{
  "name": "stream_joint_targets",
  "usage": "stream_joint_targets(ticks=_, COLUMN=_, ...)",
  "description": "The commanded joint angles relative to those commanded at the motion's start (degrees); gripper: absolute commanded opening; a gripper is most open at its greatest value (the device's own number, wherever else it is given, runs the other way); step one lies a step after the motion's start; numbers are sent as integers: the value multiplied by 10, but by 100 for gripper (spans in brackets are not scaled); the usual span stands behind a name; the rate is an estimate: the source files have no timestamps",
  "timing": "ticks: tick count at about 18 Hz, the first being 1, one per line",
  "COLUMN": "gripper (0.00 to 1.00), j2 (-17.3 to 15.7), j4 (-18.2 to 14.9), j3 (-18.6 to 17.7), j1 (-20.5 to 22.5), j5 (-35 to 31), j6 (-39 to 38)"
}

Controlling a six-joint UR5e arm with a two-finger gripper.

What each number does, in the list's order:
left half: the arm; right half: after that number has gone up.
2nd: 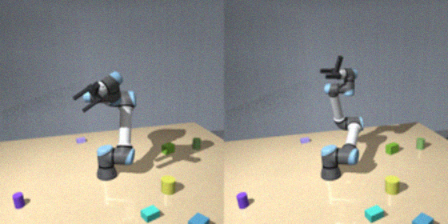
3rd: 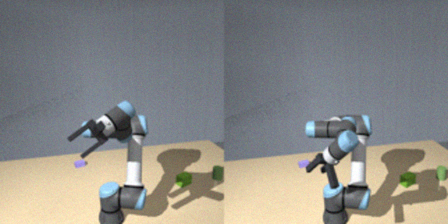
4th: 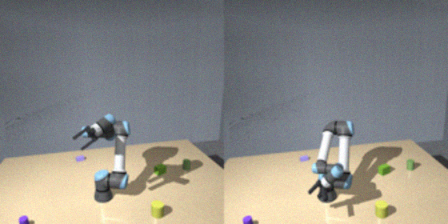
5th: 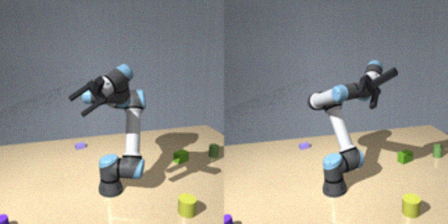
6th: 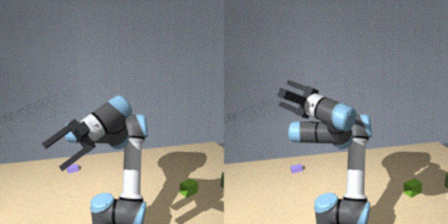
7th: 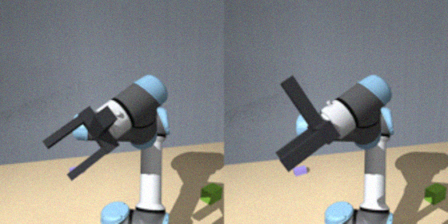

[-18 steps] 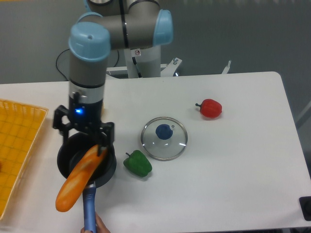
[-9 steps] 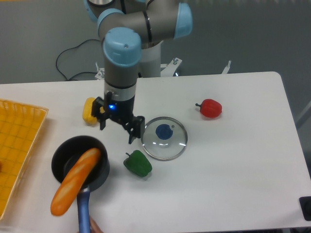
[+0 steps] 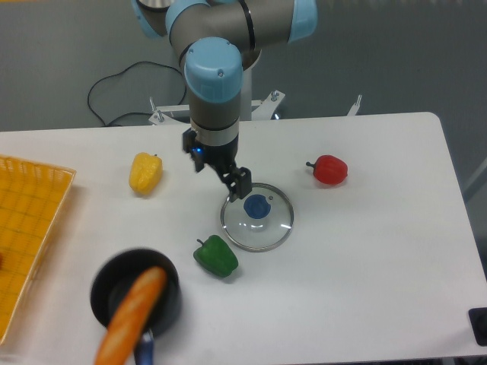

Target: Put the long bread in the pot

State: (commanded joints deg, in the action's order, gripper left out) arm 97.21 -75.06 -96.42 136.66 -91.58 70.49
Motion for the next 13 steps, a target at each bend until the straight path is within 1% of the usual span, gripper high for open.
stream_joint_targets(ticks=4, gripper=100, j2=-2, j4=0, j3=3, j1=11, j5=6, j6=2)
stream_joint_targets(ticks=7, gripper=100, j2=-2, j4=3, j3=4, j1=14, j5=31, j6=1)
stream_joint_targets(ticks=13, gripper=100, j2=-2, j4=1, j3=4, j1=14, j5=33, j6=1)
